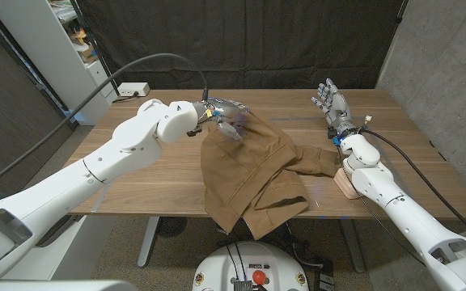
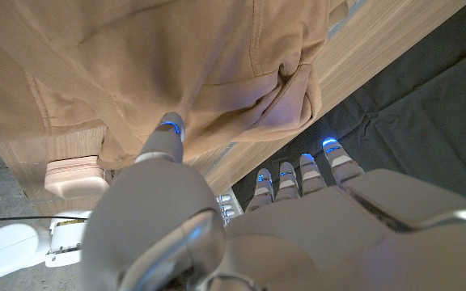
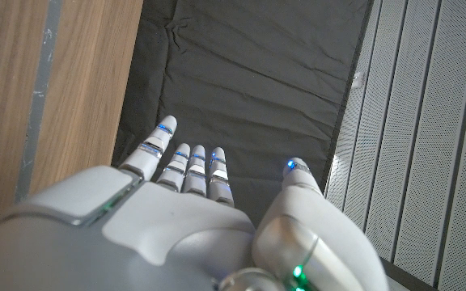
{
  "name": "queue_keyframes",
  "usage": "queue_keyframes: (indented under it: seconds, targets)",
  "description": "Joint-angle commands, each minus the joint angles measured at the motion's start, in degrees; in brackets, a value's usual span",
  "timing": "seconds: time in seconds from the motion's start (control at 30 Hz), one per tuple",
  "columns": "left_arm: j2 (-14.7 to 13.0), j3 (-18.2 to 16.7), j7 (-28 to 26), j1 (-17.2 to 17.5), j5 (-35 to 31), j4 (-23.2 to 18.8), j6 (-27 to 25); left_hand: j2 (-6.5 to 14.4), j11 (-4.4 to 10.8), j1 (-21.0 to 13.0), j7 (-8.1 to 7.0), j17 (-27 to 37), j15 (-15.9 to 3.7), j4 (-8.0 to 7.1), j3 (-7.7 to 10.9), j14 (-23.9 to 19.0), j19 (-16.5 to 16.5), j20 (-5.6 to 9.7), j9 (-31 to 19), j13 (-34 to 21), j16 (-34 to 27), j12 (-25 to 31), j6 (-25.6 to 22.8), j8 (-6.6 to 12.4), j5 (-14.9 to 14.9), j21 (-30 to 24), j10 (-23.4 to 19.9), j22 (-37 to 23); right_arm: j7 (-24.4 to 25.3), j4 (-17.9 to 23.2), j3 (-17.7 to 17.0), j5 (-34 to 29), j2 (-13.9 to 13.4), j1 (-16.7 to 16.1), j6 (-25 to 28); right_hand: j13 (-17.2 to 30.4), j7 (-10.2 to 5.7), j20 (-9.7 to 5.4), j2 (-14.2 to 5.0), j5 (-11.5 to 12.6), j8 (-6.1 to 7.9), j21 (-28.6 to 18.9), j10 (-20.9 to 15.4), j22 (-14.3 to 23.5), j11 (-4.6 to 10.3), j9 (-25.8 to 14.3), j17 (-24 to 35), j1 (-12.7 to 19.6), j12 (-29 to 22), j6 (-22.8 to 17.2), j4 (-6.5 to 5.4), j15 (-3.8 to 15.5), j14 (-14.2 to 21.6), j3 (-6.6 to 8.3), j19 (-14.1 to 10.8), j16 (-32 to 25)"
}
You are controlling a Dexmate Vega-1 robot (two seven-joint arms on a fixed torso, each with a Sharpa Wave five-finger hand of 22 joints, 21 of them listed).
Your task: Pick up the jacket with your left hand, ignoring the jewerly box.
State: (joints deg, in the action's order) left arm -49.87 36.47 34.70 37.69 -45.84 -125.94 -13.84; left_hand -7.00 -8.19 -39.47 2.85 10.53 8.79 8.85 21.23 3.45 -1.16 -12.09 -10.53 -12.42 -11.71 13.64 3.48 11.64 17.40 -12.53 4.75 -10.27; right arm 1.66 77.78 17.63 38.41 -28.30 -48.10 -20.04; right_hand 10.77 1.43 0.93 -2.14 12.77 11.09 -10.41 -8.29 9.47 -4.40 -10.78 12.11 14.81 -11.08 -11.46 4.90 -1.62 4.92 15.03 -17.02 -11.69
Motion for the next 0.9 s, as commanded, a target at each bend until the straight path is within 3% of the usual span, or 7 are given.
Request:
queue_keyframes:
  seconds: [0.03, 0.9]
  targets:
    - [0.6, 0.4, 0.0, 0.2, 0.5, 0.9, 0.1, -0.2, -0.26, -0.5, -0.01, 0.2, 0.43, -0.12, -0.34, 0.1, -0.1, -0.24, -0.2, -0.1, 0.3, -0.1, 0.4, -0.16, 0.4, 0.2, 0.1, -0.3, -0.2, -0.1, 0.0, 0.1, 0.1, -0.1, -0.3, 0.3, -0.13, 0.48, -0.33, 0.0, 0.37, -0.4, -0.3, 0.3, 0.03, -0.3, 0.1, 0.3, -0.3, -0.6, 0.20, -0.11, 0.5, 0.25, 0.0, -0.3]
    - [1.5, 2.4, 1.1, -0.3, 0.4, 2.6, 0.5, -0.1, -0.02, -0.6, -0.12, 0.2, 0.39, -0.36, -0.64, 0.1, -0.2, -0.25, -0.2, -0.2, 0.3, -0.1, 0.2, -0.19, 0.6, 0.4, 0.1, -0.4, -0.1, 0.2, -0.1, 0.3, 0.3, -0.2, -0.6, 0.3, -0.22, 0.52, -0.31, 0.0, 0.32, -0.4, -0.3, 0.3, 0.11, -0.3, 0.1, 0.3, -0.3, -0.5, 0.29, -0.16, 0.5, 0.20, 0.0, -0.3]
